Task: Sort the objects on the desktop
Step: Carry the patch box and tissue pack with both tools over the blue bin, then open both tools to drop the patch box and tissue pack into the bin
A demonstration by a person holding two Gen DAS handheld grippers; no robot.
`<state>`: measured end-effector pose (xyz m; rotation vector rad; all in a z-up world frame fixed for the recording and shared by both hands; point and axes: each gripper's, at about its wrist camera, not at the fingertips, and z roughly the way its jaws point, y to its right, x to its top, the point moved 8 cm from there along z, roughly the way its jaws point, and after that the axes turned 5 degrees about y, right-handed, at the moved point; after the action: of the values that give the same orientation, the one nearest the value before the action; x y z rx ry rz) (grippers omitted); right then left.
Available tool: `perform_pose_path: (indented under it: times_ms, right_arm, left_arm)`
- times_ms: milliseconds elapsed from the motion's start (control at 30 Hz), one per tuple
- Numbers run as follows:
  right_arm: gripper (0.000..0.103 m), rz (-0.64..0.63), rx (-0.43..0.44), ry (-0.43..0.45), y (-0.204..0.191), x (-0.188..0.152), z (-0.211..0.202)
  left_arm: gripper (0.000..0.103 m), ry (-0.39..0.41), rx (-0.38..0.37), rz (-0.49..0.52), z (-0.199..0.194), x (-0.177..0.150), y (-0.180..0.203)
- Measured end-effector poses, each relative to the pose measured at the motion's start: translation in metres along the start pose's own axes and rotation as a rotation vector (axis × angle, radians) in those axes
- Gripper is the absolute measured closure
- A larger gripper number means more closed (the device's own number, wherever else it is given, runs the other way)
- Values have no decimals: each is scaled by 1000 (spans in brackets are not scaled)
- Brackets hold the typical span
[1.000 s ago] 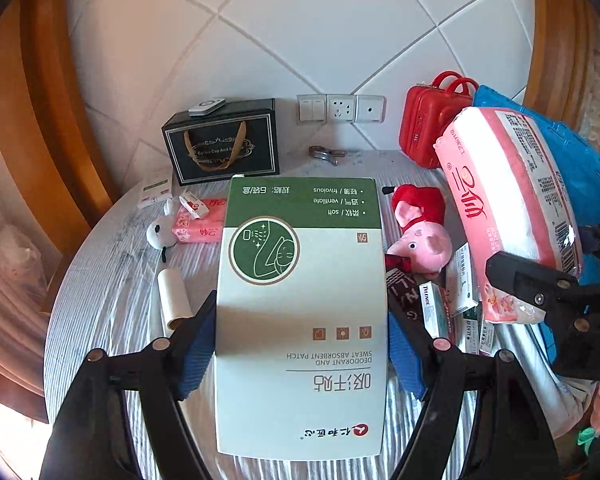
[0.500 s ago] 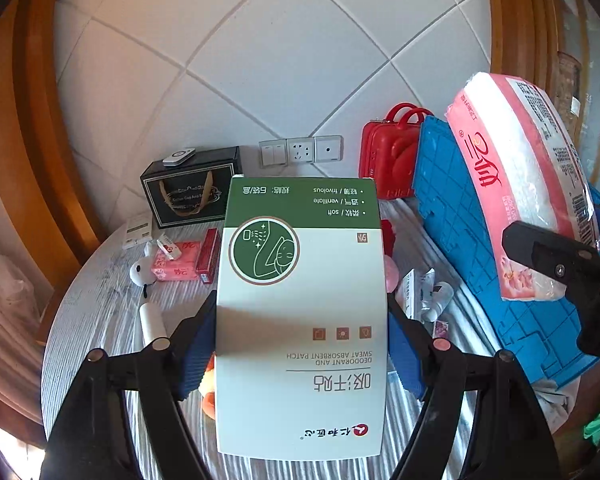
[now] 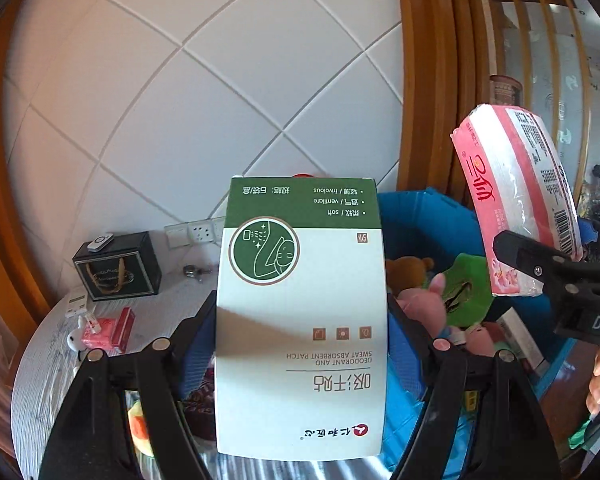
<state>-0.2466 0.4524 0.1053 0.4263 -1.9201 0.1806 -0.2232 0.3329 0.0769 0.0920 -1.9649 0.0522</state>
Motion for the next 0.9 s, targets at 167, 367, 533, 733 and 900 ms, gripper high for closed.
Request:
perform_pose_path:
  times_ms: [167,367,533,733,900]
  right_arm:
    - [13,-6,-110,-26,108,-4,-1]
    - [13,-15,-168,-141,194,-39,38]
    - [13,22,-168,-240,237,-87,68]
    - [13,60,-162,-310,259,-116,87]
    - [13,57,-161,-312,267,-115,98]
  left_arm:
    - [28,-65,-69,14,34,24,92]
    - [28,-228,-99,32,96,12,172]
    - [28,-321,-97,42,141,-8,205]
    - [27,-359,-26,73,168,-20,215]
    - [25,-350,-15,74,170,-20,216]
